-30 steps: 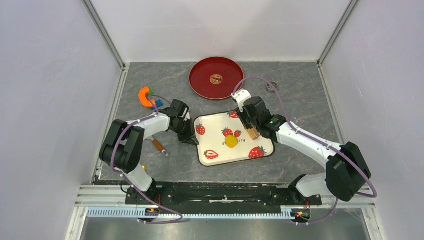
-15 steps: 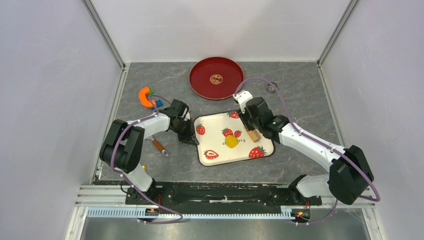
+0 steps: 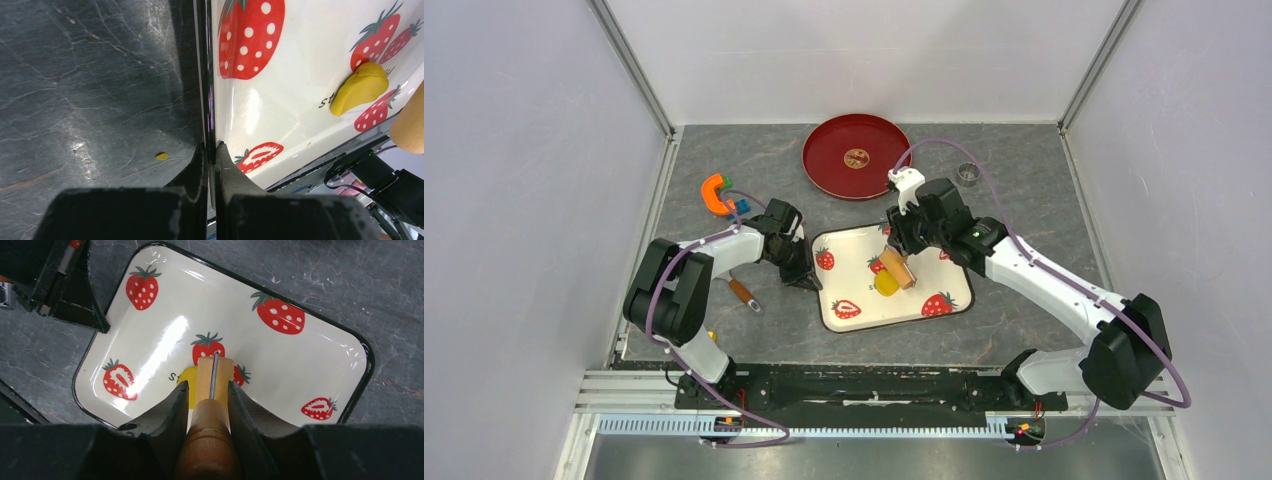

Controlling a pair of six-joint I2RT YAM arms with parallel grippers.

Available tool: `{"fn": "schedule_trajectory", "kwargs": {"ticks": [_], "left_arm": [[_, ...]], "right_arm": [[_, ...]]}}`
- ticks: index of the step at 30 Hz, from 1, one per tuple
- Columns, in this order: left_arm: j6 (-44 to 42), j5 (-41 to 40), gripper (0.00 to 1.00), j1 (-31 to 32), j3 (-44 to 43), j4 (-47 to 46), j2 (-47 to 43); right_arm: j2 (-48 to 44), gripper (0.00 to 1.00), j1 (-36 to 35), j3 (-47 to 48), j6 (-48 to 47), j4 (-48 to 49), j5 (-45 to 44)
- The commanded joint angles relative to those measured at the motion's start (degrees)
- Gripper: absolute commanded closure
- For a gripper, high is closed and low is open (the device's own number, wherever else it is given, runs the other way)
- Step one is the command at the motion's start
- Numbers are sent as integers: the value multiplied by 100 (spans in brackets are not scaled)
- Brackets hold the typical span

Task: Roll out the dumpling wrappers from the dough

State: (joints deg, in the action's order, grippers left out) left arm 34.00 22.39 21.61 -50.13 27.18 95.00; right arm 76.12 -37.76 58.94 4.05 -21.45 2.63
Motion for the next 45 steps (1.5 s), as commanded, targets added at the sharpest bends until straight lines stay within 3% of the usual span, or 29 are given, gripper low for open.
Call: {"fn": "schedule_trajectory", "kwargs": {"ticks": [1,12,24,45], "left_arm": [[-359,-306,98,-7,-6,244,89],[-371,-278,98,-10,20,239,83],[-429,-282,98,-12,-22,309,122],[-440,-320,98,-12,-41,323,111]], "right_arm": [[33,100,-55,124,143,442,256],[33,100,-179,-957,49,1023,-29],[137,100,-267,-1560,-251,705,-886],[466,100,-242,-2693,-203,589,-474]]}}
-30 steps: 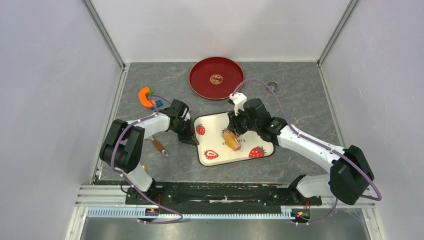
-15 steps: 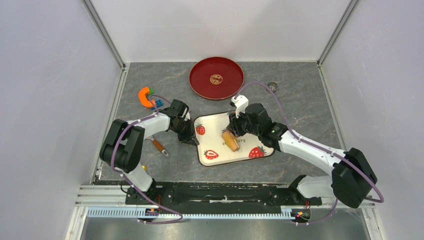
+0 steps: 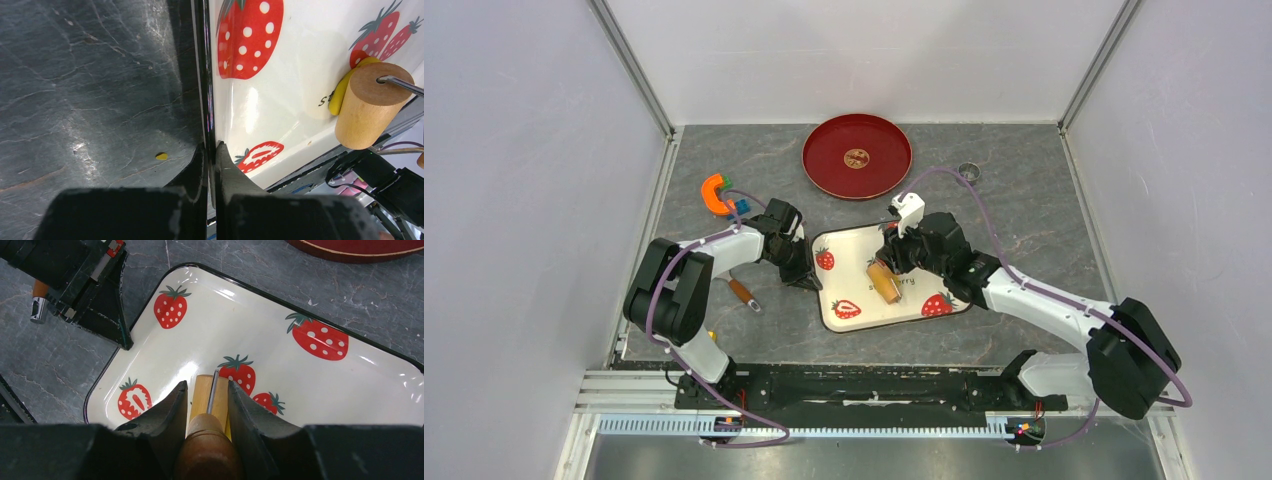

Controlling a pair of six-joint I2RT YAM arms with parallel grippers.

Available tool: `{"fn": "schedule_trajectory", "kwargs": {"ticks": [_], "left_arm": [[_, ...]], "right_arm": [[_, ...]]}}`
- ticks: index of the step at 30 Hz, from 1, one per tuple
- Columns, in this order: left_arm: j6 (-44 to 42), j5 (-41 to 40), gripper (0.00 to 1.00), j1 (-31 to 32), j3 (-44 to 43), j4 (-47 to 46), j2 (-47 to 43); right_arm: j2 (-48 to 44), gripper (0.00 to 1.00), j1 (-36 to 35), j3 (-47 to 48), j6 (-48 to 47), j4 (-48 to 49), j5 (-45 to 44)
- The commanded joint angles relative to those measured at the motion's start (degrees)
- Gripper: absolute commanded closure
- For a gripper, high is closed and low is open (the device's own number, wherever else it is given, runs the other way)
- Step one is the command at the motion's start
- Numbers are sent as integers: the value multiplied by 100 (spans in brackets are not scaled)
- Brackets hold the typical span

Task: Roll out the dumpling wrappers from the dough

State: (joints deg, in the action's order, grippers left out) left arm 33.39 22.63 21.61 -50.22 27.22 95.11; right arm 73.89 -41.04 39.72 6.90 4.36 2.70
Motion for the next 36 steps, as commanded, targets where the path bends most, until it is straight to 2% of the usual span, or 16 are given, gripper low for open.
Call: {"fn": "schedule_trajectory", "kwargs": {"ticks": [1,26,36], "left_arm": [[-376,-343,98,-7,-32,311,101],[-150,-122,98,-17,-184,165,25],[-7,192,98,-307,-294,28,25]], "right_arm": [[690,100,87,-812,-487,-1982,-445],[760,100,78,-1037,-532,-1901,659],[642,100,53,-1298,-323,-1696,1020]]}}
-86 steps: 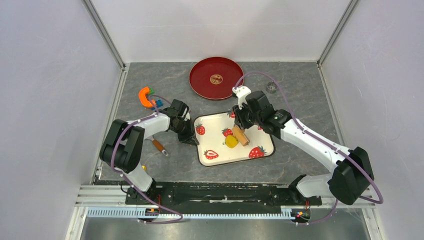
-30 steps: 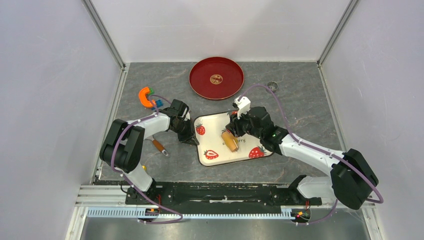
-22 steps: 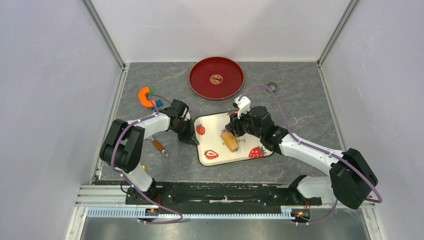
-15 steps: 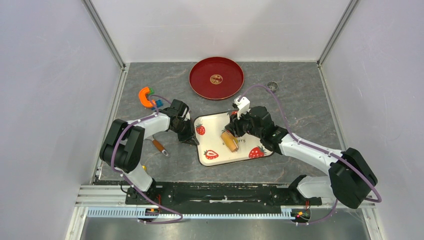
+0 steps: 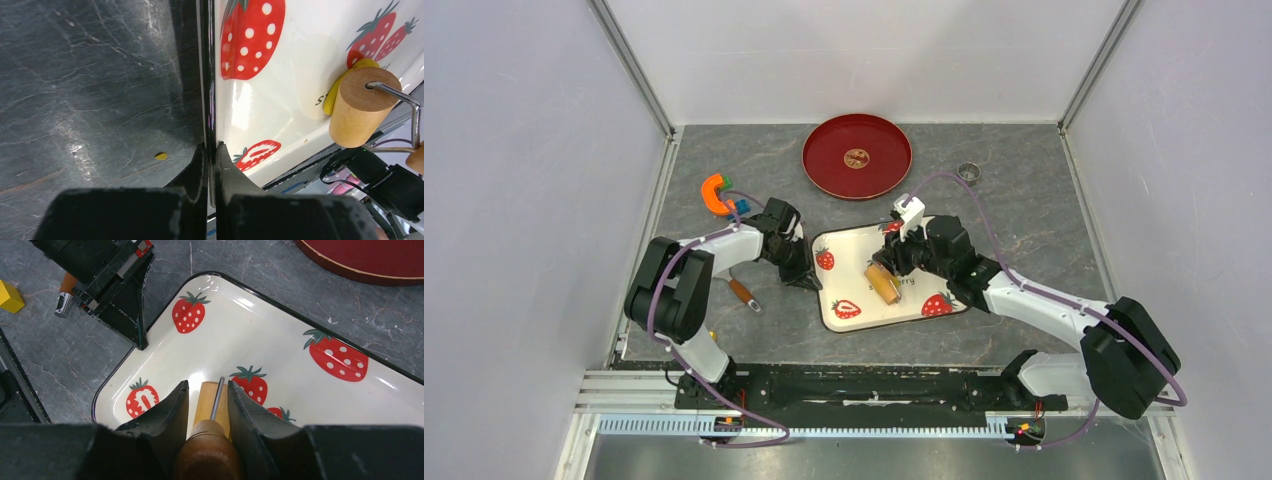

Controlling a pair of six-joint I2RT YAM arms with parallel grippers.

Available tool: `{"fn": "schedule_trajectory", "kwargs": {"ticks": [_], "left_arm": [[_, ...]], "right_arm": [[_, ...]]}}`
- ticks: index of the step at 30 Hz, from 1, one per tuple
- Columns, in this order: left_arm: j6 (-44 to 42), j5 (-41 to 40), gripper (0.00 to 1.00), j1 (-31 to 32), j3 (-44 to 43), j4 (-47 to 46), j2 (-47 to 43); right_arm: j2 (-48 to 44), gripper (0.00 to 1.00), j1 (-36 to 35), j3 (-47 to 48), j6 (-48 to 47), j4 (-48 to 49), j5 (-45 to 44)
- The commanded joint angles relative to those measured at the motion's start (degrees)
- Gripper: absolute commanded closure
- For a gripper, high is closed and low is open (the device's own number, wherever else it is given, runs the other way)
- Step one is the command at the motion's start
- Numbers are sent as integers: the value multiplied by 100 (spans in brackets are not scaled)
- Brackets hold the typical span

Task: Roll out the dumpling wrappers from the dough

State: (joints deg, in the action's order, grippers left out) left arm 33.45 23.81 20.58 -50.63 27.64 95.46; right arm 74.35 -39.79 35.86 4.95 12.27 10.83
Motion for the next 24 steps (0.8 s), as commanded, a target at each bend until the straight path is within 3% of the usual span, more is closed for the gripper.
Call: {"fn": "schedule_trajectory", "kwargs": {"ticks": [1,24], "left_arm": [[-22,107,98,-237,-268,-8,-10],[-304,308,98,-468,-584,224,167]], "right_arm": [[605,100,-80,-930,-108,-2457,229],[784,100,-369,-704,53,-2301,608]]}}
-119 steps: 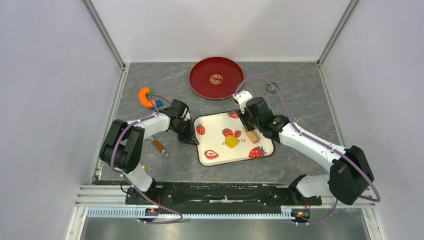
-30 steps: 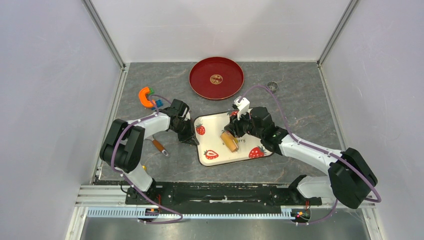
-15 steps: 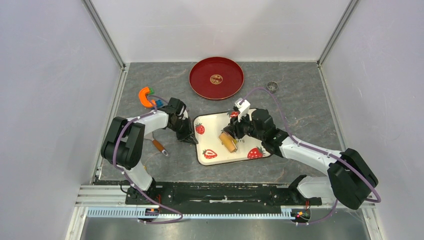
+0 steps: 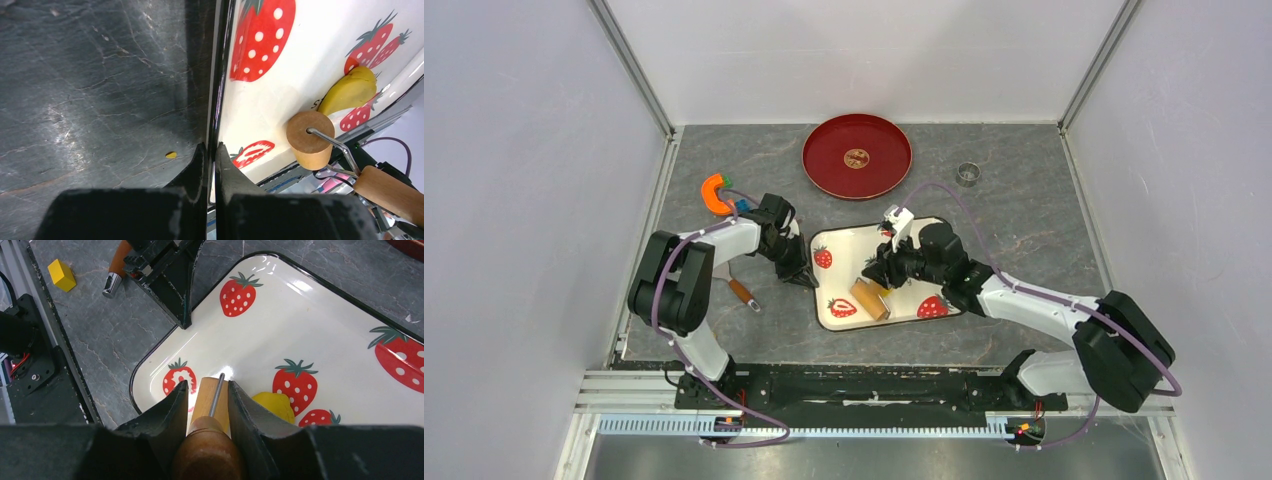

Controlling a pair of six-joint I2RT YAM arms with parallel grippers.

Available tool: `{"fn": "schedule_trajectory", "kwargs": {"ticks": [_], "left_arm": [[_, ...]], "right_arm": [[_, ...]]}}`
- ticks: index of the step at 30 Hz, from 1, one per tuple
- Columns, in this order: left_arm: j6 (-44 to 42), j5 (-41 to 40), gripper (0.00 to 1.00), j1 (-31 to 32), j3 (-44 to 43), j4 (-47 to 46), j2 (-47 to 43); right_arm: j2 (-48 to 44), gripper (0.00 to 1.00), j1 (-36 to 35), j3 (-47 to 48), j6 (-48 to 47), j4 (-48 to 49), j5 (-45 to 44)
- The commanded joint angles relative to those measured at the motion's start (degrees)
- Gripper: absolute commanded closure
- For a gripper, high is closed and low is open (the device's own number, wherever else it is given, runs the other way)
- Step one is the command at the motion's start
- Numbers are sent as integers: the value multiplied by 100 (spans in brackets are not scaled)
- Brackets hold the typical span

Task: Roll out the dumpling wrappers from the dough

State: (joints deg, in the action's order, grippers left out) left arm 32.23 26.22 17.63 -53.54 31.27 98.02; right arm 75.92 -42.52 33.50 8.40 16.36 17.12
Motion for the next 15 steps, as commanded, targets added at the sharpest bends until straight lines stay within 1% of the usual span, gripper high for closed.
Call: {"fn": "schedule_trajectory", "kwargs": {"ticks": [1,4,5,6,9,10,12,15], "left_arm": [[-209,68,98,-172,-293,-119,-101],[-309,18,98,-172,-360,-18,-186],[-357,3,96,-172,-401,44,-230],[-392,-14,92,-172,-433,83,-307],[-435,-151,74,-164,-578,257,-676],[-431,-189,69,-164,-625,298,-807],[-388,-229,64,-163,-711,357,-1089],[-256,-301,60,-163,-770,409,-1516]], "right_arm": [[644,100,-98,-355,-325,-2761,-41],[713,100,-98,158,-385,-2985,-103],[736,100,-98,436,-386,-3061,-125],[771,100,-99,671,-348,-3156,-141],[855,100,-98,1532,-103,-3331,-216],[884,100,-90,1791,10,-3375,-266],[933,100,-75,2324,251,-3400,-329],[952,100,-15,2774,577,-3339,-456]]}}
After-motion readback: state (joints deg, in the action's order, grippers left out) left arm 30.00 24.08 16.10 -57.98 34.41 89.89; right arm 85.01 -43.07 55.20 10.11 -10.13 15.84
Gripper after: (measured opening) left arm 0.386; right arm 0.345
